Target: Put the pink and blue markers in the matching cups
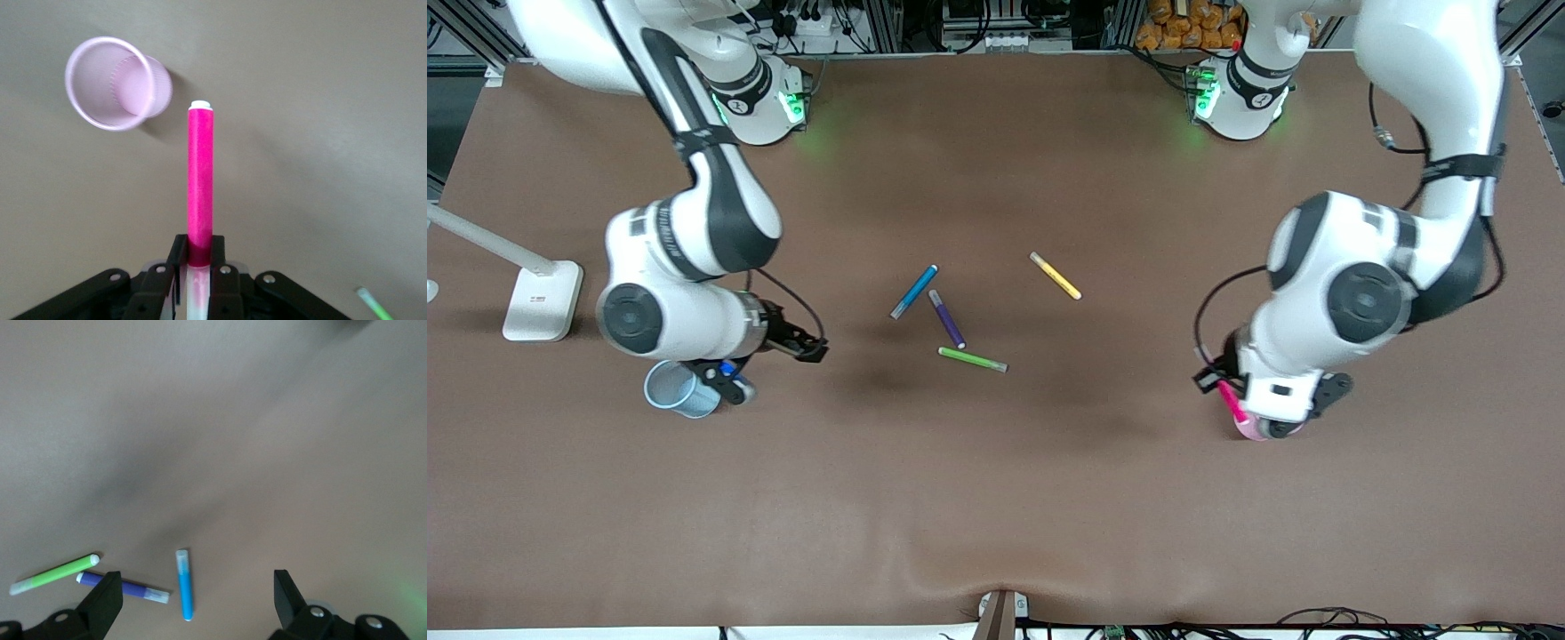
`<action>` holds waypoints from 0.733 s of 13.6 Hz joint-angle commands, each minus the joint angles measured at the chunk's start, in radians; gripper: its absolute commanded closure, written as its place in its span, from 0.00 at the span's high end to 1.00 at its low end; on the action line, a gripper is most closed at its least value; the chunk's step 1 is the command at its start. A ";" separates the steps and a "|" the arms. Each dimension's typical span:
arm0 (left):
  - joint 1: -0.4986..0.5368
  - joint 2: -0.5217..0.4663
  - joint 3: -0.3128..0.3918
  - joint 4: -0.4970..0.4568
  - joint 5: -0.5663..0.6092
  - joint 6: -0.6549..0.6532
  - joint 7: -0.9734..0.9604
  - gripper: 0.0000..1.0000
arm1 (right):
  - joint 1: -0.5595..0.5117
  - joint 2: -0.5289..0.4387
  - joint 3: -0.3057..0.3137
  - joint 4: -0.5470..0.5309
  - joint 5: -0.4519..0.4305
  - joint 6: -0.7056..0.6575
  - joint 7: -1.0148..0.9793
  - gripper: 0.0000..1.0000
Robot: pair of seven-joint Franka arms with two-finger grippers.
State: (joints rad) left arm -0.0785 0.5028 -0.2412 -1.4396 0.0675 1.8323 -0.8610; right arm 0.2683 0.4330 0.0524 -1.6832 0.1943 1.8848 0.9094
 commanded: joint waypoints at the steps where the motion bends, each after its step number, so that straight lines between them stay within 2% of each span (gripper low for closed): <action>1: 0.065 -0.009 -0.009 -0.019 -0.032 -0.045 0.082 0.00 | 0.083 -0.020 -0.006 -0.107 0.016 0.136 0.103 1.00; 3: 0.126 -0.003 -0.009 -0.025 -0.072 -0.056 0.166 0.00 | 0.104 -0.019 -0.008 -0.180 0.016 0.239 0.105 1.00; 4: 0.150 0.008 -0.009 -0.025 -0.116 -0.056 0.210 0.00 | 0.114 -0.017 -0.006 -0.209 0.016 0.284 0.106 0.95; 6: 0.193 0.028 -0.009 -0.025 -0.173 -0.060 0.249 0.00 | 0.127 -0.014 -0.006 -0.260 0.016 0.353 0.105 0.80; 7: 0.210 0.034 -0.009 -0.031 -0.198 -0.079 0.269 0.00 | 0.147 -0.013 -0.006 -0.274 0.016 0.381 0.106 0.69; 9: 0.235 0.054 -0.009 -0.033 -0.232 -0.087 0.286 0.00 | 0.163 0.006 -0.006 -0.297 0.016 0.439 0.126 0.56; 10: 0.238 0.063 -0.009 -0.032 -0.235 -0.087 0.293 0.00 | 0.178 0.013 -0.006 -0.305 0.016 0.465 0.143 0.54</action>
State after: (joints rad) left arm 0.1455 0.5558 -0.2409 -1.4739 -0.1402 1.7620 -0.5864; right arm 0.4150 0.4394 0.0531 -1.9637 0.1949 2.2991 1.0188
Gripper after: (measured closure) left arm 0.828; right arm 0.361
